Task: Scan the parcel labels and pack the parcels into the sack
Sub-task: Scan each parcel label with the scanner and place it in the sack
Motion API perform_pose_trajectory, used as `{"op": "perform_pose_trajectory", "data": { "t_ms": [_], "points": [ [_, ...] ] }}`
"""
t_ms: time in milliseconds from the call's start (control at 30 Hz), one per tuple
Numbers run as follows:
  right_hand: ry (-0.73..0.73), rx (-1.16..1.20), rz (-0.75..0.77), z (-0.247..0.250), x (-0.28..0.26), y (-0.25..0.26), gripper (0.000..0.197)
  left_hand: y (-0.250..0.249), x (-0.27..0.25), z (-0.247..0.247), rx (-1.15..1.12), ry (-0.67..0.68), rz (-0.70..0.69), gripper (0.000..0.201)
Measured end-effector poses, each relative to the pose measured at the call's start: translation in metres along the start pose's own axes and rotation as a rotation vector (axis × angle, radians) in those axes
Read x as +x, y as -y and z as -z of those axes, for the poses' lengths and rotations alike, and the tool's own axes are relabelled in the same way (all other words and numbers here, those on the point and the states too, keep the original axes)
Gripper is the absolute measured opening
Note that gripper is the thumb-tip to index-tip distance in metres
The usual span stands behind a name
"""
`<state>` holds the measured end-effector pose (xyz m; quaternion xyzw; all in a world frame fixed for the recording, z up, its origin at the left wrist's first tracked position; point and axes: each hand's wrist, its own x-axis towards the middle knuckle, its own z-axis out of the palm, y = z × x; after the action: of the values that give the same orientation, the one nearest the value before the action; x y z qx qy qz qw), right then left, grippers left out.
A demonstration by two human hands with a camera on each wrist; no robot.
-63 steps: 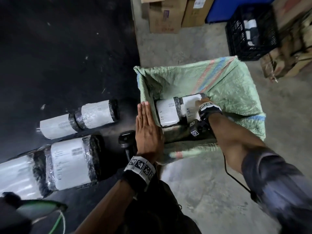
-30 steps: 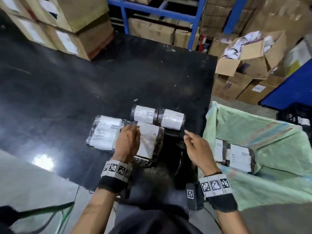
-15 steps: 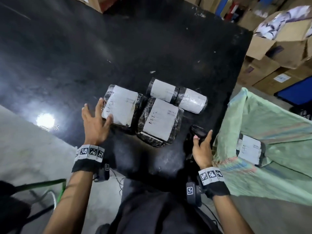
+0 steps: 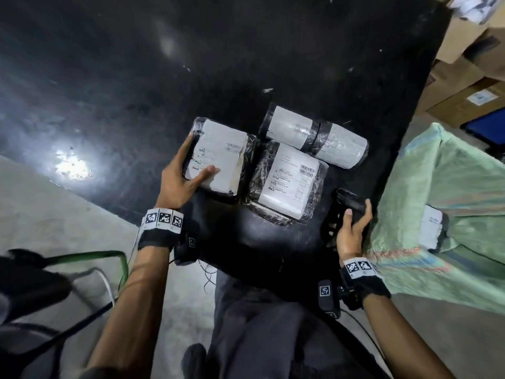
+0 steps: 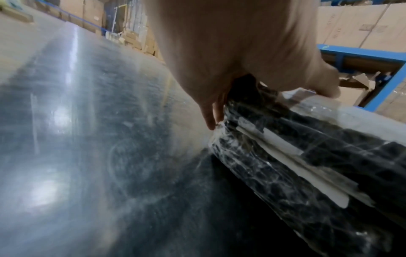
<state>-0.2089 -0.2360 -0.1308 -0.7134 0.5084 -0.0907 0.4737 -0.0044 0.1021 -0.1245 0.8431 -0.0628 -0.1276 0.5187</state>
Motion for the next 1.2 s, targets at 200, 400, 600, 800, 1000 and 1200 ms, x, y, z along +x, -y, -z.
{"op": "perform_pose_trajectory", "data": {
  "t_ms": [200, 400, 600, 800, 1000, 1200],
  "points": [
    [-0.027, 0.084, 0.04, -0.006, -0.01, 0.014, 0.052, 0.001, 0.002, -0.002, -0.252, 0.025, 0.07, 0.088],
    [-0.069, 0.046, 0.071, -0.008, 0.007, -0.017, 0.054, -0.002, 0.002, -0.006, -0.212, -0.007, 0.021, 0.078],
    [-0.048, 0.077, 0.038, -0.007, 0.01, -0.022, 0.051, -0.016, -0.006, -0.011, -0.103, -0.044, -0.063, 0.078],
    [-0.032, 0.042, 0.04, -0.005, 0.002, -0.011, 0.055, -0.037, -0.002, -0.004, 0.033, -0.04, -0.117, 0.085],
    [0.008, 0.105, 0.048, 0.003, 0.006, -0.01, 0.051, -0.026, -0.01, -0.003, -0.013, 0.02, -0.039, 0.075],
    [0.055, 0.092, 0.098, 0.006, 0.016, -0.021, 0.05, -0.028, -0.036, -0.017, -0.139, -0.142, 0.003, 0.068]
  ]
}}
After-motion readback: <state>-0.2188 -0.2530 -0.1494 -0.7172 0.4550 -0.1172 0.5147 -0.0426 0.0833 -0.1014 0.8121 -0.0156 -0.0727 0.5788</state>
